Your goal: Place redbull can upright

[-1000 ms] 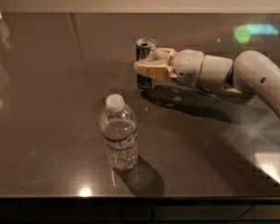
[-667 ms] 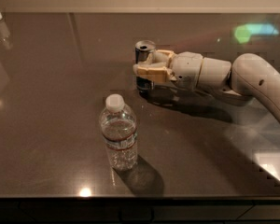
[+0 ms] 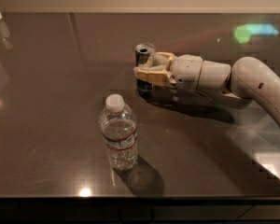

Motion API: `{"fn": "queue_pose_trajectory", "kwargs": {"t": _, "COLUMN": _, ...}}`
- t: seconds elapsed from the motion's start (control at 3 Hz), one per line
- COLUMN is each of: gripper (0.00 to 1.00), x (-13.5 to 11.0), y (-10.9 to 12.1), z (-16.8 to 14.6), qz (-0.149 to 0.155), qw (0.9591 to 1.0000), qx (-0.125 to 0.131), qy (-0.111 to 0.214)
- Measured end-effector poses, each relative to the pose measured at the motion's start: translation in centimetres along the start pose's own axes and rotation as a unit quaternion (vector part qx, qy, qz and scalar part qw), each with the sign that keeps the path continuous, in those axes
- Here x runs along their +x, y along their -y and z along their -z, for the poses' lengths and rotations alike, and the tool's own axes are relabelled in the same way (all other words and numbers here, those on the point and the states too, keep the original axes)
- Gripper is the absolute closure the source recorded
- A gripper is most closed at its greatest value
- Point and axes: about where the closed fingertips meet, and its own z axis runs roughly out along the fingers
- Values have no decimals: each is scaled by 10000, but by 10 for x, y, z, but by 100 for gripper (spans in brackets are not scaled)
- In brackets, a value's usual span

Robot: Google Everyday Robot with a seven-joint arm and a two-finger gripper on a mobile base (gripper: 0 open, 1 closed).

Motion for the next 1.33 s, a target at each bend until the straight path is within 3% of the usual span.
{"fn": "queue_pose_trajectory", "kwargs": {"t": 0.67, "gripper": 13, "x": 3, "y": -1, "z": 5, "qz": 134, "qw": 9999, "qx": 30, "qy": 40}}
{"fn": "queue_pose_trajectory", "kwargs": {"t": 1.0, "gripper": 0, "x": 5, "y": -1, "z": 6, "qz": 132, "qw": 9999, "qx": 24, "qy": 23}}
{"fn": "queue_pose_trajectory", "kwargs": {"t": 1.33, "gripper": 0, "x": 5, "y": 1, "z": 13, "qz": 148, "qw": 9998, "qx": -8, "qy": -152}}
